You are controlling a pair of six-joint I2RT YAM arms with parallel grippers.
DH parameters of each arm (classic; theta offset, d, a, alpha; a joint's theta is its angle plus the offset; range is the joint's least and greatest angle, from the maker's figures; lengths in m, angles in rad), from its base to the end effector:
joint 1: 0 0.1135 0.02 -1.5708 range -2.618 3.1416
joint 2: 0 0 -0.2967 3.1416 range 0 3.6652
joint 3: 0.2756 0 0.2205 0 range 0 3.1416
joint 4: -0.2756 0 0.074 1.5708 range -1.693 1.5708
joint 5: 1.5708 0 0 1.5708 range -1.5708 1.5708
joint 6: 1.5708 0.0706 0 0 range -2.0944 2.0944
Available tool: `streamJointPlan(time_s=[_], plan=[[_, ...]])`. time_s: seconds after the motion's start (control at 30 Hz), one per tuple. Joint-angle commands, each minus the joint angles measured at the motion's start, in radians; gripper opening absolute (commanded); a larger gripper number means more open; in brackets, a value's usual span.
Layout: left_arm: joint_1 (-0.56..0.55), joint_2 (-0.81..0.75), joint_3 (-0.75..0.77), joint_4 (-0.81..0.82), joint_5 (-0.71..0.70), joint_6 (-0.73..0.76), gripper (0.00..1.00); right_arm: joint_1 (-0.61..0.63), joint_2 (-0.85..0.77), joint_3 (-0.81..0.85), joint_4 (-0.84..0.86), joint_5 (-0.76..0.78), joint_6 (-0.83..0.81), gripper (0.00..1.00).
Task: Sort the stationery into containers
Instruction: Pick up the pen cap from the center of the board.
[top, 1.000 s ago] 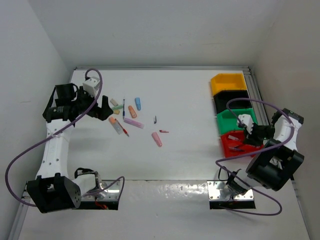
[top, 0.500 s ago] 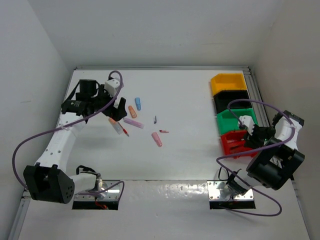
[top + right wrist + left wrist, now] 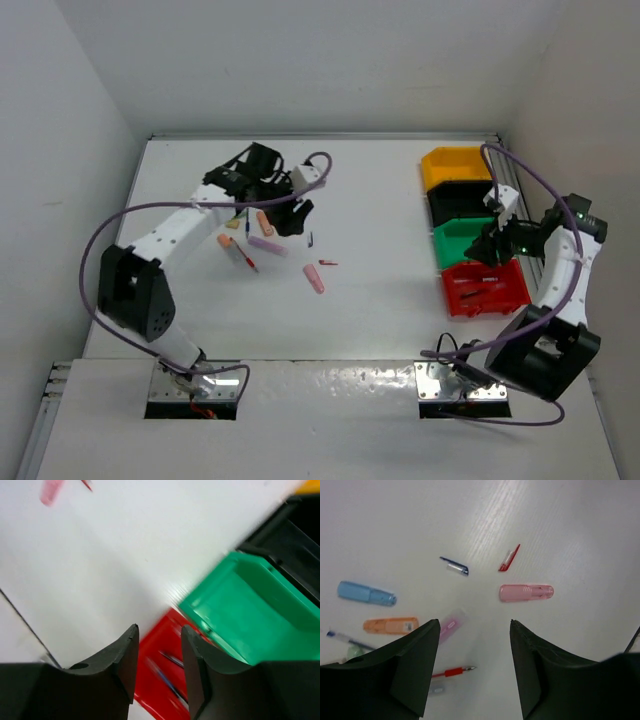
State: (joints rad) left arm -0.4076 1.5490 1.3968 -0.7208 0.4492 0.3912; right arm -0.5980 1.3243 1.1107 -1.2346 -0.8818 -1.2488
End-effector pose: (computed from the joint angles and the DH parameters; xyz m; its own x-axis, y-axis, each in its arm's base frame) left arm 0.2823 -0.1553 0.3318 -0.4165 0.5540 -0.7209 0.8352 0.5464 -0.0626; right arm 0.1813 -0.0575 0.2969 -0.5251 -0.3720 -0.7654 -0.6895 0.7132 0.1264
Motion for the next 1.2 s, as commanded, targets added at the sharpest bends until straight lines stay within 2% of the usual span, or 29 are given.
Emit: streamJointPlan(time_s=[0.0,0.1,0.17,0.27,0.4,0.53,0.97,1.07,1.17], plan=[[-0.077,0.098,0.054,-0.039,-0.052,0.077,0.64,0.052,-0.114,-0.057,0.146,-0.16,0.401,0.39],[-0.131,0.189,0.085,-0.037,-0.099,0.107,0.64,0.107,-0.212,-0.181,0.321,-0.135,0.61,0.39],[-0.16,0.236,0.1,-0.035,-0.113,0.133,0.66,0.135,-0.255,-0.213,0.378,-0.128,0.664,0.39],[-0.214,0.273,0.1,-0.011,-0.159,0.17,0.68,0.15,-0.269,-0.236,0.379,-0.121,0.716,0.39],[-0.278,0.331,0.102,0.029,-0.222,0.189,0.67,0.144,-0.257,-0.238,0.36,-0.12,0.724,0.39],[-0.28,0.37,0.103,0.08,-0.221,0.176,0.66,0.132,-0.257,-0.241,0.348,-0.118,0.72,0.39],[-0.296,0.493,0.134,0.087,-0.208,0.193,0.66,0.112,-0.234,-0.252,0.304,-0.109,0.671,0.39],[-0.298,0.505,0.127,0.095,-0.211,0.196,0.63,0.112,-0.234,-0.253,0.302,-0.111,0.663,0.39],[-0.298,0.511,0.107,0.109,-0.211,0.193,0.54,0.113,-0.235,-0.252,0.302,-0.117,0.67,0.39]])
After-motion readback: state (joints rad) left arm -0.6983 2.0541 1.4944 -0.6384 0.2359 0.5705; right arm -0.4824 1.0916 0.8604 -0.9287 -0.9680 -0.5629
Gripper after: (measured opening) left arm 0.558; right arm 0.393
